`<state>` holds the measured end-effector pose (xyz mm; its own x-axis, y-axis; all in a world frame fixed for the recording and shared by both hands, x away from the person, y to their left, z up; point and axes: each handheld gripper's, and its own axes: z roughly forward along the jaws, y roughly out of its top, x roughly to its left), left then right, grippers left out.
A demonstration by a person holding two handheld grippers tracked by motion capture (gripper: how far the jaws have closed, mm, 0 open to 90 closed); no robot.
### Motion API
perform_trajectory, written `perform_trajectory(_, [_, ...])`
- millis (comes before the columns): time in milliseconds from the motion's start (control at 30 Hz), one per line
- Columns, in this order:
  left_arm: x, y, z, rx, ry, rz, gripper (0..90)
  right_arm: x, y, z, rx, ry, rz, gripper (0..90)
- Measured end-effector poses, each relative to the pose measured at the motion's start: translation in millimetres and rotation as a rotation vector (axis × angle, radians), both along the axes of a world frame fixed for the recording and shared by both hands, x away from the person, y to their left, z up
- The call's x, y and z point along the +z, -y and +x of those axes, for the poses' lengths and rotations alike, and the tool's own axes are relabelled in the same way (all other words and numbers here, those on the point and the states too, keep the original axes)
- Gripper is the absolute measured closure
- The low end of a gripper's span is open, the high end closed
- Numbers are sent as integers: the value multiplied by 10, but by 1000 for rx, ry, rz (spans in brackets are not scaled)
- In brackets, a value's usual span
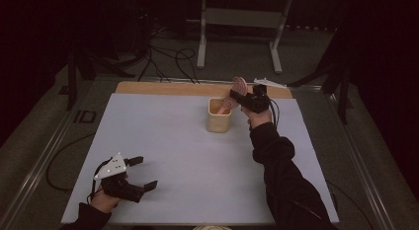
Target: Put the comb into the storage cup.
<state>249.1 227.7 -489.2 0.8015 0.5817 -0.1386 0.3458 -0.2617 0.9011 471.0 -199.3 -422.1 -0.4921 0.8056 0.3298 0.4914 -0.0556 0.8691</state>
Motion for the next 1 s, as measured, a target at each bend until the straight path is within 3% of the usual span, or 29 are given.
perform_trajectory(100, [3, -2, -1, -1, 2, 0, 1, 8, -5, 1, -1, -1, -7, 590])
perform_trajectory(300, [5, -2, -1, -2, 3, 1, 1, 43, 13, -2, 17, 0, -3, 387])
perform_trajectory(600, [13, 0, -4, -2, 5, -2, 1, 66, 48, -36, 94, -6, -31, 168])
perform_trajectory(767, [13, 7, -4, -6, 3, -2, 1, 80, 93, -64, 93, -6, -33, 135])
perform_trajectory(1000, [17, 12, 4, -7, 3, -1, 1, 91, 117, -109, 124, -2, -76, 94])
